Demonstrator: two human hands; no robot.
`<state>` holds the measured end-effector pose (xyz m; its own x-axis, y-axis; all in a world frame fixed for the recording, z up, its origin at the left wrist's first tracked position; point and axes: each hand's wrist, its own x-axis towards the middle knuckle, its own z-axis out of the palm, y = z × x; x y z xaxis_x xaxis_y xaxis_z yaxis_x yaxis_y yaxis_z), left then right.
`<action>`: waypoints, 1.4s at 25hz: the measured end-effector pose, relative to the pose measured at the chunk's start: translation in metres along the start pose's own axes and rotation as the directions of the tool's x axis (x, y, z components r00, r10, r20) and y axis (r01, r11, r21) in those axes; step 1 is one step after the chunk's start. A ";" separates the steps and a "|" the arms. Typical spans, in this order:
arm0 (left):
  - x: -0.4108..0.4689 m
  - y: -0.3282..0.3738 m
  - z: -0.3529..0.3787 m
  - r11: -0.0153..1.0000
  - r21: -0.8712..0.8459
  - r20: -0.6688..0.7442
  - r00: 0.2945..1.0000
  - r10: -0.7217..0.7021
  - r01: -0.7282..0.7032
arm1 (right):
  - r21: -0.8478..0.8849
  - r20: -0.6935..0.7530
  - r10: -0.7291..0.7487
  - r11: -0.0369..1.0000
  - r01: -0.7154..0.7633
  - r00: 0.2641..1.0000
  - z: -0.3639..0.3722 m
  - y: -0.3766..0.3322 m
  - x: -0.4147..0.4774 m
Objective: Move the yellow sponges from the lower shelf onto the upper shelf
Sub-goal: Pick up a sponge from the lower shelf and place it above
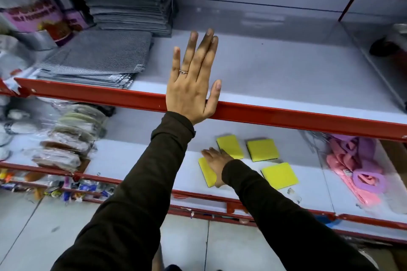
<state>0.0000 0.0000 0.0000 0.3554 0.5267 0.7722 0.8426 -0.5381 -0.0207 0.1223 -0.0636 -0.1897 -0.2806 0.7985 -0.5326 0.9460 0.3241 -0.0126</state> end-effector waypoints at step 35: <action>0.000 0.000 -0.005 0.997 -0.042 -0.067 0.995 -0.073 0.070 | 0.454 -0.399 -0.125 0.834 0.315 0.908 -0.184 0.005 -0.215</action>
<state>-0.0019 -0.0027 0.0032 0.2650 0.5196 0.8123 0.8480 -0.5266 0.0602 0.1576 -0.1402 0.0803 -0.4383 0.8872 -0.1443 0.7740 0.2910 -0.5624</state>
